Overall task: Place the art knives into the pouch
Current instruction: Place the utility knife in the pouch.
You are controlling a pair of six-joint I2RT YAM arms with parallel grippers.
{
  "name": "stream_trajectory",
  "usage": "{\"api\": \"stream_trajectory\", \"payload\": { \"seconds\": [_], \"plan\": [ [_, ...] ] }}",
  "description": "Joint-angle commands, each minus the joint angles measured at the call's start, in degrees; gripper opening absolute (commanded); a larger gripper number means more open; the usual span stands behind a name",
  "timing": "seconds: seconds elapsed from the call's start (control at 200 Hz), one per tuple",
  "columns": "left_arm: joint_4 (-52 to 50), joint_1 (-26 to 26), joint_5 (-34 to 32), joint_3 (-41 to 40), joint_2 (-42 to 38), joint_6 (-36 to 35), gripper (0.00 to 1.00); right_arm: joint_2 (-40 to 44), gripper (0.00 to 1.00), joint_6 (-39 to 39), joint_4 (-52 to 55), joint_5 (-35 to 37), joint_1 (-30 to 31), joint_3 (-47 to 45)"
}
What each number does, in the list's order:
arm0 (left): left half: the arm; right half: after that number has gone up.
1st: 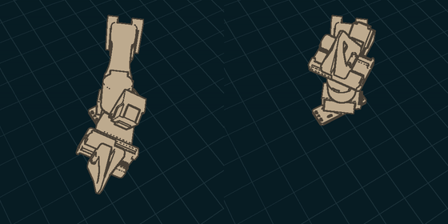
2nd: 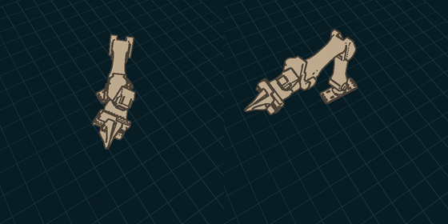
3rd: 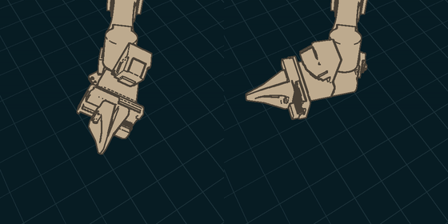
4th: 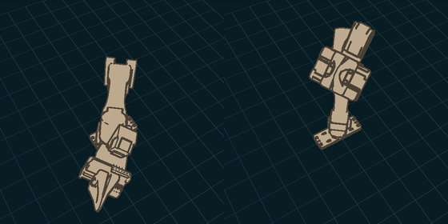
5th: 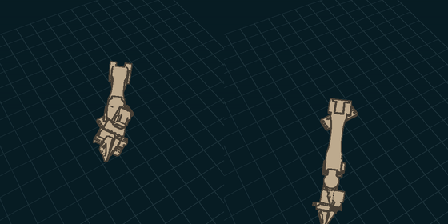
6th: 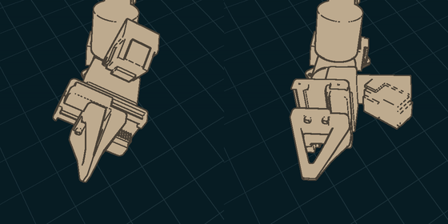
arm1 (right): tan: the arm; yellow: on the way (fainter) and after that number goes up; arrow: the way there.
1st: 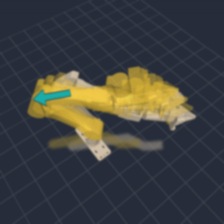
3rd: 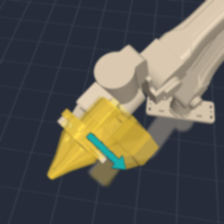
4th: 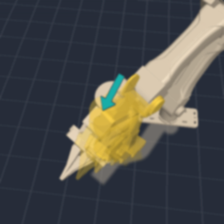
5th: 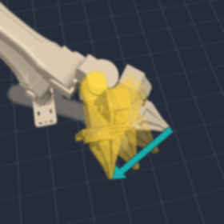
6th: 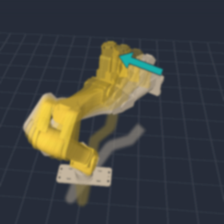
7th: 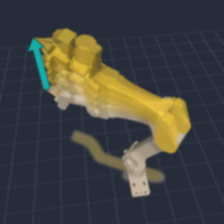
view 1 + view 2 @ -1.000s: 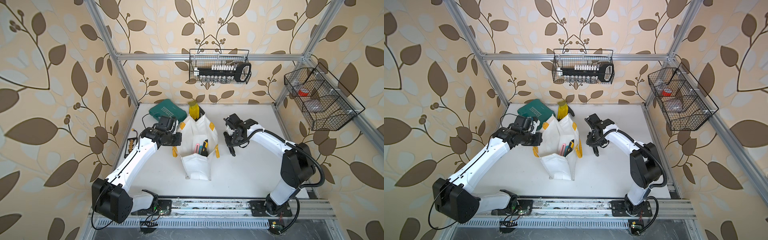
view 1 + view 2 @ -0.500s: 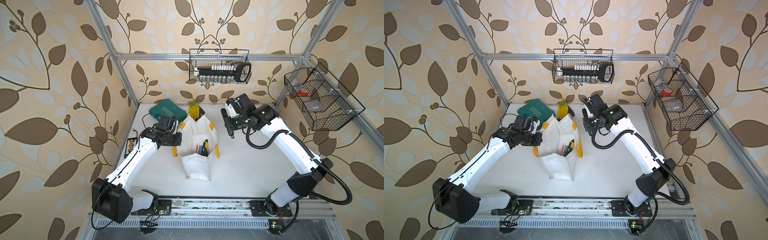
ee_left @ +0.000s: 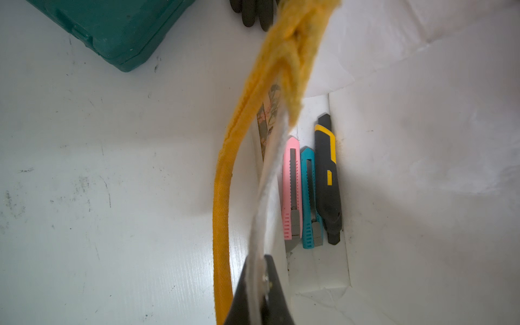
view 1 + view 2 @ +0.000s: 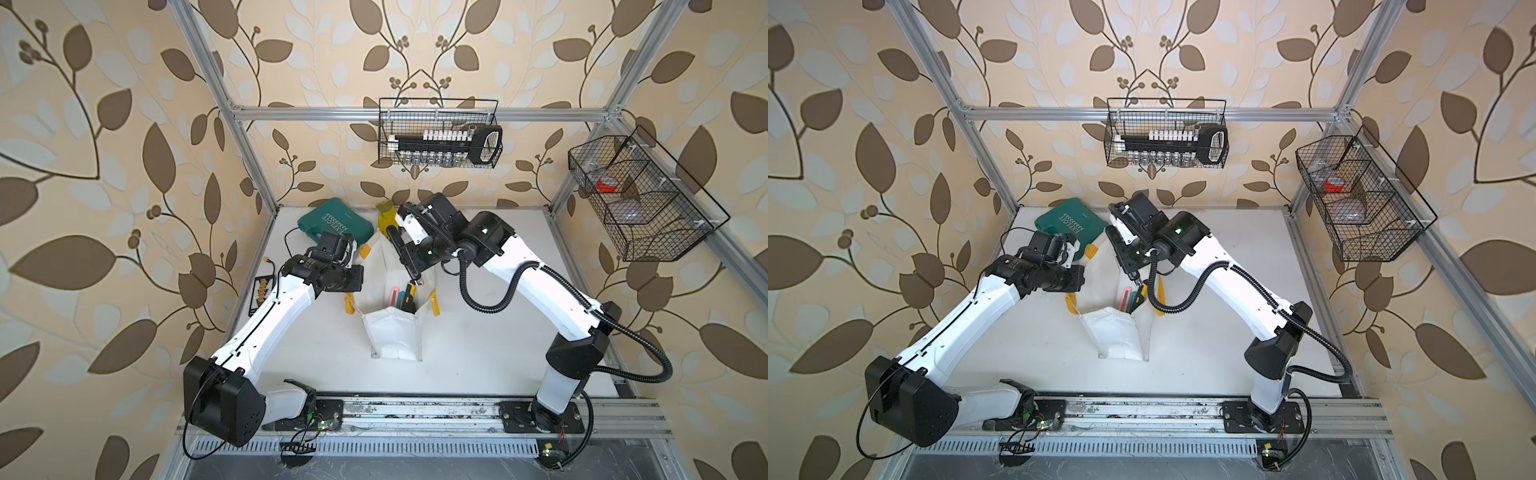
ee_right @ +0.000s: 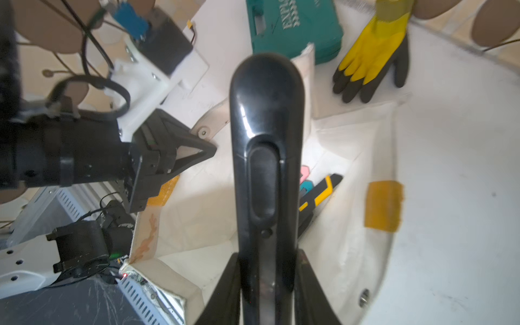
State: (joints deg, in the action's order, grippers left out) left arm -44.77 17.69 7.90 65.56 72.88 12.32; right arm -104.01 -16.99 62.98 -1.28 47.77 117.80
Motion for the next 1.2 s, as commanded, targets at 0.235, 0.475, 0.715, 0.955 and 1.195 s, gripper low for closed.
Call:
{"api": "stream_trajectory", "payload": {
  "seconds": [0.235,0.475,0.715,0.955,1.195],
  "plan": [
    [-0.23,0.59,-0.69,0.62,-0.02,-1.04,0.00,-7.04,0.18,-0.60,-7.92,-5.58,0.39,-12.54],
    [-0.31,0.68,-0.71,0.71,0.51,-0.98,0.00,-12.83,0.18,0.84,-8.43,-4.75,0.75,-16.00],
    [-0.31,0.85,-1.14,0.49,0.40,-1.01,0.00,-20.13,0.17,1.44,-7.12,-4.00,1.12,-15.50],
    [-0.32,0.94,-1.14,0.67,0.59,-1.13,0.00,-23.36,0.17,1.17,-5.29,-0.94,1.25,-15.72],
    [-0.32,0.94,-1.14,0.71,0.68,-1.14,0.00,-24.55,0.20,1.48,-3.10,0.47,1.27,-14.95]
  ]
}}
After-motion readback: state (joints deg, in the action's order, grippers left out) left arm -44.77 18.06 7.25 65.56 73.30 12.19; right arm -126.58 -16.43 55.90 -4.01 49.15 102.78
